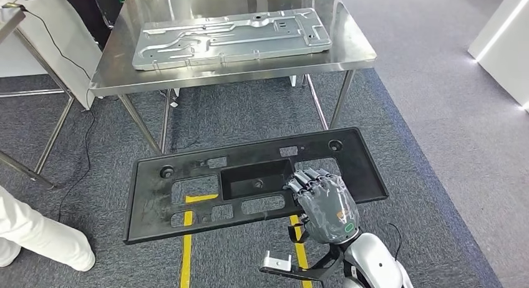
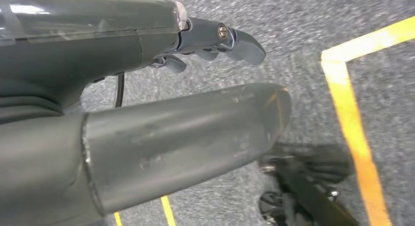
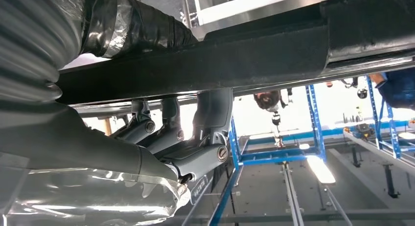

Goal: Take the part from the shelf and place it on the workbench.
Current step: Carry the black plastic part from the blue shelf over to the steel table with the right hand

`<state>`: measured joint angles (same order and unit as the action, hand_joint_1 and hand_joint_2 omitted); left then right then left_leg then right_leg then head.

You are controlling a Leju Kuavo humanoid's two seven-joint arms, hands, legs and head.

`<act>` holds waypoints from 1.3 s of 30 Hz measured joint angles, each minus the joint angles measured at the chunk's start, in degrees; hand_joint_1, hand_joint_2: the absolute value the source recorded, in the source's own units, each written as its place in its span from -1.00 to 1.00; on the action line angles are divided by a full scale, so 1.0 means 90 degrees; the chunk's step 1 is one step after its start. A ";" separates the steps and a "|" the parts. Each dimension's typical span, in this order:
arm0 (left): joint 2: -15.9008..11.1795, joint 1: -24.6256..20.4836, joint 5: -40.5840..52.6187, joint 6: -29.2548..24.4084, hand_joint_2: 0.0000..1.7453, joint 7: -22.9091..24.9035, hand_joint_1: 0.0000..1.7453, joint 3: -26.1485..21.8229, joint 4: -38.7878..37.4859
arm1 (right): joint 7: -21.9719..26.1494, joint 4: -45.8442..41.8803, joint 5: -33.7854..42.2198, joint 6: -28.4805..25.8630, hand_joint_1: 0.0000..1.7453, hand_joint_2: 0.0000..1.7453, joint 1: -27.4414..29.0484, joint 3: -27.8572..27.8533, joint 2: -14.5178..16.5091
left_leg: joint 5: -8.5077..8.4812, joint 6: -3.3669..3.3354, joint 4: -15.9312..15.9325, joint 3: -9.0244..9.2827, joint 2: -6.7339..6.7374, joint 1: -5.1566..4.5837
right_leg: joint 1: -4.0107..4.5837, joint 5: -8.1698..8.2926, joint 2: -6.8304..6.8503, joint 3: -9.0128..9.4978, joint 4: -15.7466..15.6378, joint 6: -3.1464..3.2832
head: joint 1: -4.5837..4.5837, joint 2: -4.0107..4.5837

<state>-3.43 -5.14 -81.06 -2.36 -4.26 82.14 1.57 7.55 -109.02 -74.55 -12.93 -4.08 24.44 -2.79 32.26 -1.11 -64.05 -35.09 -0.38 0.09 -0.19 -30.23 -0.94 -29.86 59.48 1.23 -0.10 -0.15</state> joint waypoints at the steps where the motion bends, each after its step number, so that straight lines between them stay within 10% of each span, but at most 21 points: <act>1: -0.0003 0.0008 -0.0004 -0.0002 -1.00 0.0001 -1.00 0.0000 -0.0007 | 0.0003 0.0002 0.0000 0.0010 1.00 1.00 -0.0001 0.0000 0.0004 | -0.0278 -0.0051 0.0236 0.0013 -0.0009 -0.0033 | 0.0004 -0.0063 -0.0011 0.0057 -0.0001 -0.0032 | -0.0003 0.0000; 6: 0.0001 -0.0009 -0.0051 -0.0027 -1.00 0.0007 -1.00 0.0008 -0.0041 | 0.0021 -0.0017 -0.0017 0.0064 1.00 1.00 -0.0024 -0.0001 0.0038 | -0.0483 -0.0255 0.0589 0.0336 -0.0040 -0.0049 | 0.0001 -0.0083 -0.0021 0.0141 0.0302 -0.0209 | -0.0002 0.0000; 12: 0.0012 0.0000 -0.0059 -0.0032 -1.00 0.0005 -1.00 0.0042 -0.0046 | 0.0021 -0.0024 -0.0017 0.0068 1.00 1.00 -0.0010 -0.0005 0.0040 | -0.0184 -0.0292 0.0684 0.0746 -0.0040 -0.0017 | -0.0040 -0.0665 0.0041 -0.1167 0.1680 -0.0344 | 0.0000 0.0000; 17: 0.0043 -0.0002 -0.0067 -0.0032 -1.00 0.0007 -1.00 0.0045 -0.0046 | 0.0029 -0.0010 -0.0017 0.0081 1.00 1.00 0.0011 -0.0012 0.0041 | 0.0269 -0.0182 0.0728 0.1213 -0.0060 -0.0008 | 0.0006 0.0711 0.0097 -0.1164 0.0281 -0.0229 | -0.0003 0.0000; 20: 0.0052 -0.0027 -0.0095 -0.0036 -1.00 0.0012 -1.00 0.0048 -0.0047 | 0.0030 -0.0015 -0.0025 0.0100 1.00 1.00 0.0015 -0.0019 0.0045 | 0.0233 -0.0063 0.0697 0.1341 -0.0044 -0.0004 | 0.0025 0.0688 0.0081 -0.0981 0.0106 -0.0078 | -0.0010 0.0000; 23: 0.0058 -0.0062 -0.0125 -0.0039 -1.00 0.0009 -1.00 0.0051 -0.0049 | 0.0034 -0.0024 -0.0029 0.0109 1.00 1.00 -0.0001 -0.0019 0.0059 | 0.0053 0.0032 -0.0262 0.0866 -0.0011 0.0029 | -0.0009 0.0524 0.0079 -0.0592 -0.0094 0.0042 | -0.0009 0.0000; 26: 0.0060 -0.0035 -0.0131 -0.0041 -1.00 0.0011 -1.00 0.0051 -0.0050 | 0.0038 -0.0024 -0.0029 0.0118 1.00 1.00 0.0000 -0.0018 0.0069 | 0.0668 0.0102 -0.1084 0.0027 -0.0005 0.0064 | -0.0026 0.0292 0.0070 -0.0176 -0.0239 0.0047 | -0.0010 0.0000; 28: 0.0060 -0.0010 -0.0132 -0.0041 -1.00 0.0012 -1.00 0.0052 -0.0052 | 0.0038 -0.0024 -0.0029 0.0124 1.00 1.00 0.0001 -0.0018 0.0073 | 0.0943 0.0127 -0.0866 -0.0251 0.0001 0.0084 | -0.0045 0.0092 0.0053 0.0131 -0.0282 0.0015 | -0.0010 0.0000; 29: 0.0060 0.0000 -0.0132 -0.0041 -1.00 0.0012 -1.00 0.0053 -0.0052 | 0.0038 -0.0024 -0.0029 0.0130 1.00 1.00 0.0001 -0.0019 0.0075 | 0.0740 0.0126 -0.0561 -0.0317 0.0006 0.0093 | -0.0053 -0.0025 0.0051 0.0285 -0.0292 -0.0008 | -0.0010 0.0000; 33: 0.0063 0.0065 -0.0153 -0.0041 -1.00 0.0019 -1.00 0.0056 -0.0055 | 0.0038 0.0009 -0.0032 0.0160 1.00 1.00 0.0005 -0.0018 0.0078 | -0.1019 0.0052 0.0418 -0.0409 0.0033 0.0066 | -0.0045 -0.0449 0.0005 0.0690 -0.0259 -0.0167 | -0.0007 0.0000; 36: 0.0065 0.0006 -0.0163 -0.0047 -1.00 0.0019 -1.00 0.0070 -0.0059 | 0.0040 -0.0007 -0.0036 0.0169 1.00 1.00 -0.0036 -0.0018 0.0086 | -0.0907 -0.0069 0.0455 -0.0211 0.0008 0.0056 | -0.0065 -0.0328 0.0007 0.0605 0.0165 -0.0289 | -0.0007 0.0000; 39: 0.0060 -0.0031 -0.0173 -0.0051 -1.00 0.0015 -1.00 0.0092 -0.0063 | 0.0042 -0.0016 -0.0037 0.0177 1.00 1.00 -0.0075 -0.0018 0.0093 | -0.0733 -0.0182 0.0545 0.0063 -0.0004 0.0056 | -0.0070 -0.0382 0.0039 -0.0207 0.1349 -0.0327 | -0.0002 0.0000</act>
<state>-2.89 -5.42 -82.62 -2.82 -4.13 82.97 1.01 7.93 -109.16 -74.89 -11.34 -4.76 24.28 -1.95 25.66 -2.75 -59.15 -34.52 -0.41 0.59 -0.82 -33.67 -0.59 -31.73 71.62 -1.71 -0.12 -0.15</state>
